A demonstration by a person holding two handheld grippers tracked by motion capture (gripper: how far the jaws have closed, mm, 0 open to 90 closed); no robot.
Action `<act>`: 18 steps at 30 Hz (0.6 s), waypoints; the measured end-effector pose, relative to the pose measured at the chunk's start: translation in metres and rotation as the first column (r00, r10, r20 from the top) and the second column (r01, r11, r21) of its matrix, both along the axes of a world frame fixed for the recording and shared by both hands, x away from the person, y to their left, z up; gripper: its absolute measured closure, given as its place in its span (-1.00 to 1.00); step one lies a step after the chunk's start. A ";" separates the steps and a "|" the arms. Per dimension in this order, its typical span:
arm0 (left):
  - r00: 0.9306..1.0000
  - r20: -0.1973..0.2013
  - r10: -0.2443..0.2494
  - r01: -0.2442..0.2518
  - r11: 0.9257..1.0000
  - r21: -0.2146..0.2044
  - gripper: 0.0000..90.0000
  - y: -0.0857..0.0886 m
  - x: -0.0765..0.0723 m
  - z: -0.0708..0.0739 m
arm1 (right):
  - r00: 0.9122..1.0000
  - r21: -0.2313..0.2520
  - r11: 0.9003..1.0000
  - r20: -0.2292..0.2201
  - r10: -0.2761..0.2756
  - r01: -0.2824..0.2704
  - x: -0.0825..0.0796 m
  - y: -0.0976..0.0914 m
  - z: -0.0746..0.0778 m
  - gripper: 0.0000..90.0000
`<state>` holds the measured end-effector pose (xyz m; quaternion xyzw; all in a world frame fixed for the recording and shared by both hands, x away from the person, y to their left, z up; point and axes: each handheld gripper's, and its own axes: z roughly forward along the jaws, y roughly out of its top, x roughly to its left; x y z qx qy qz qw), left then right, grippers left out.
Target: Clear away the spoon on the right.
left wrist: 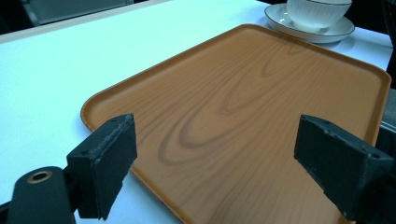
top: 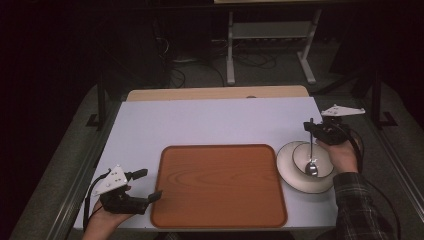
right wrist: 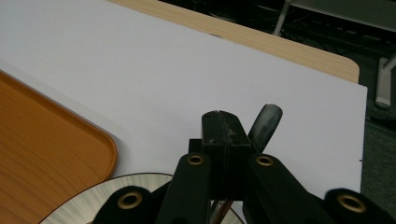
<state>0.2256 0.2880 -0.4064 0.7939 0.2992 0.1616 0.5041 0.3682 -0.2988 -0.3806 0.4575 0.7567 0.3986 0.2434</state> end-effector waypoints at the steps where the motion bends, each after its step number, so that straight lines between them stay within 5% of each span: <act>1: 1.000 0.000 0.000 0.000 1.000 0.000 -0.72 0.000 0.000 0.000 | 1.000 -0.003 1.000 0.002 -0.005 0.005 0.000 -0.001 0.000 0.99; 18: 1.000 -0.001 0.003 -0.003 1.000 -0.002 -0.71 0.001 0.000 0.000 | 0.998 -0.006 0.998 0.007 -0.069 0.069 -0.014 -0.021 0.000 0.99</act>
